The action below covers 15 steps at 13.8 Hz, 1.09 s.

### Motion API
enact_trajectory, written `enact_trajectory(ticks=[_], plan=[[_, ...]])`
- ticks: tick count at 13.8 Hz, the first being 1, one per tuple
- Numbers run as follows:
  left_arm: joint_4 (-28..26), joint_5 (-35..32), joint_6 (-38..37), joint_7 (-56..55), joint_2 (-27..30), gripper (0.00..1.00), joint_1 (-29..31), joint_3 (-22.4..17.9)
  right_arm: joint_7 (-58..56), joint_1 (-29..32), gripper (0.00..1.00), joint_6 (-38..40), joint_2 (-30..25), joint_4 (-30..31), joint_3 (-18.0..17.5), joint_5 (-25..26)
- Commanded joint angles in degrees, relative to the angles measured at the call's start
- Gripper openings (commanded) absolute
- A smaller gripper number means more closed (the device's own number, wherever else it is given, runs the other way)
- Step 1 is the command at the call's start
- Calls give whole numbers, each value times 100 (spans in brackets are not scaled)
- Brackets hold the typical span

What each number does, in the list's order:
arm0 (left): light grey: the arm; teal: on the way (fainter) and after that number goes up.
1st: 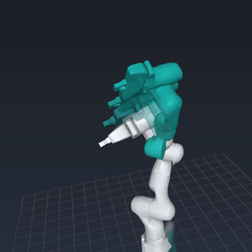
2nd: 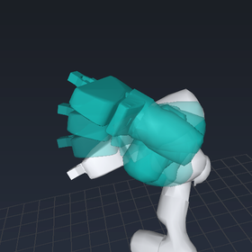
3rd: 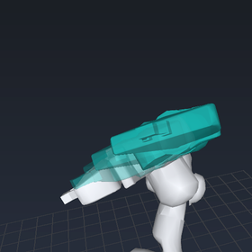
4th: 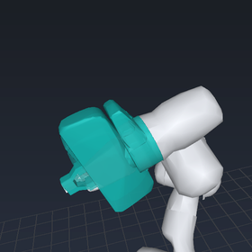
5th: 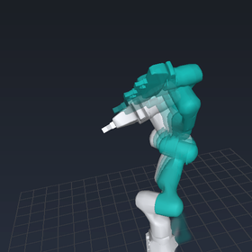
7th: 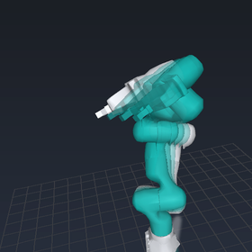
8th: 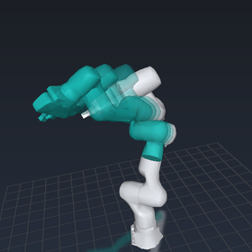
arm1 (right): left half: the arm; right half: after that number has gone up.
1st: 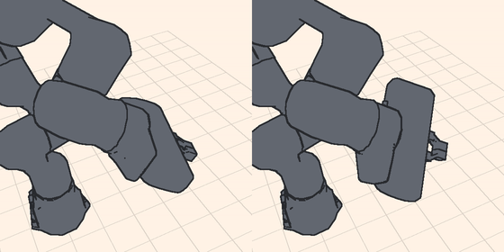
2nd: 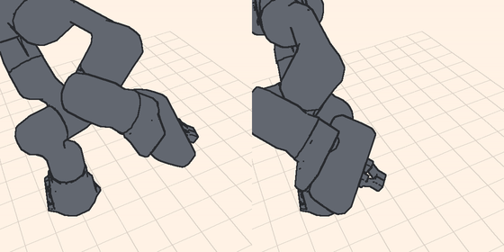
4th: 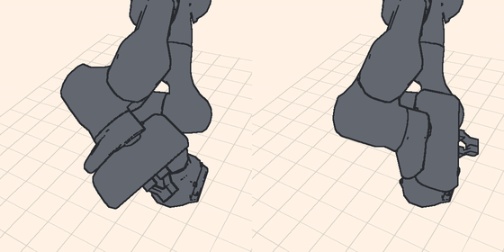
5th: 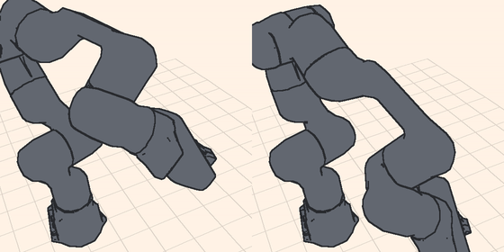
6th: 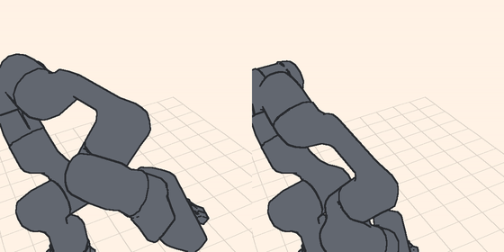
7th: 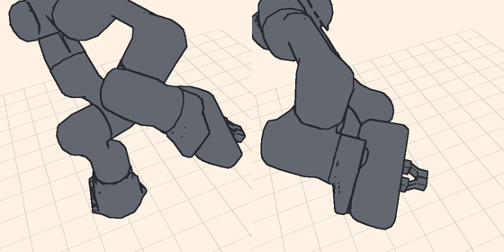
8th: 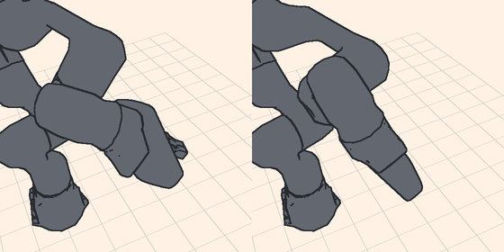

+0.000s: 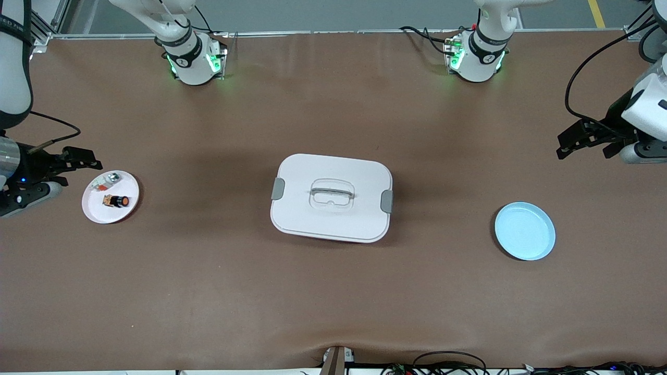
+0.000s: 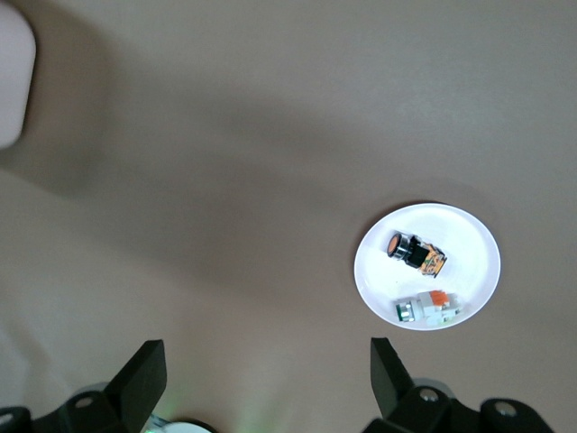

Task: Transfer orange switch to right arm and place
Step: 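Open the right gripper and raise it away from the plate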

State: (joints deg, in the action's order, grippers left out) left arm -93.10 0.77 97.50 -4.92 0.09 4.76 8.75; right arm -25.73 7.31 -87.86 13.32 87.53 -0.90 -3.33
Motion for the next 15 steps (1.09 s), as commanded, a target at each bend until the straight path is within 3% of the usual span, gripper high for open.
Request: enact_trajectory(ticks=[1,4,8,12,15], plan=[[91,-121,-91,9,-9,100,-229,-180,499,-159,100,111,-128,-95,11,96],[117,-113,-91,9,-9,100,-458,-444,1067,-281,100,181,-137,-314,-7,86],[196,-86,-91,18,-62,100,-397,-427,1756,-450,100,568,-102,-894,2,113],[187,-51,-152,17,-71,100,-379,-410,1904,-406,100,568,-111,-1080,46,104],[196,-60,-152,26,-71,100,-379,-418,2755,-415,100,664,-146,-1080,28,105]])
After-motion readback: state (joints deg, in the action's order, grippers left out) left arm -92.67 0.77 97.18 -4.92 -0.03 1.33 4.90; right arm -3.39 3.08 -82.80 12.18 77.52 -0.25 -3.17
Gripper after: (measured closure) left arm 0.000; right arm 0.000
